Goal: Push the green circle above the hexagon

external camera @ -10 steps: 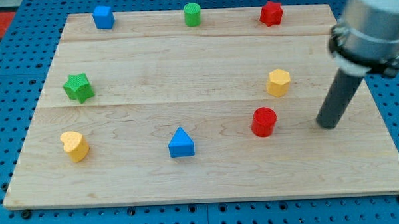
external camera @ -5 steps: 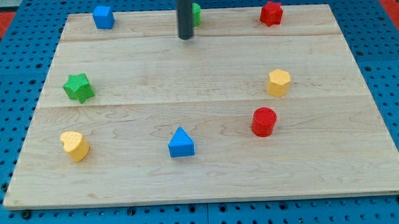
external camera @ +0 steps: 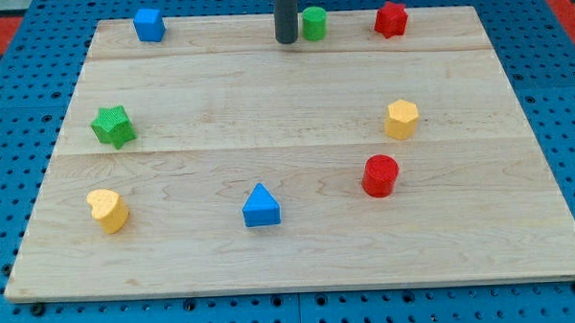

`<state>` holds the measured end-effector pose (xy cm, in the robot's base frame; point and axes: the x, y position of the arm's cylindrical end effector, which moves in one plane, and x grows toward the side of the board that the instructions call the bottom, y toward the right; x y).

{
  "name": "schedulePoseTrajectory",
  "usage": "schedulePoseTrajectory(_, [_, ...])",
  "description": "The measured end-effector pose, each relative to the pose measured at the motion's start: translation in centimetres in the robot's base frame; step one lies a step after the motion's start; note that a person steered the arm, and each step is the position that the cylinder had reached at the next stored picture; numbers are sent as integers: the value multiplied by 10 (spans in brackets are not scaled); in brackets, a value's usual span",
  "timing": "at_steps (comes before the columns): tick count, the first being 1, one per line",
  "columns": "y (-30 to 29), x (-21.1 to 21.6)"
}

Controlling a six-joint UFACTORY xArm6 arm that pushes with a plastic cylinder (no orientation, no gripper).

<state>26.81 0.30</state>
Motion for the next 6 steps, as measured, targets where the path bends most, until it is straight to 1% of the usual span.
schedulePoseTrajectory(1, [-16, 8])
schedulePoseTrajectory(2, [-37, -41])
schedulePoseTrajectory(3, [-19, -75])
schedulePoseTrajectory(4, [-9, -76])
schedulePoseTrajectory(5, [58, -69])
schedulePoseTrajectory(6, [69, -25])
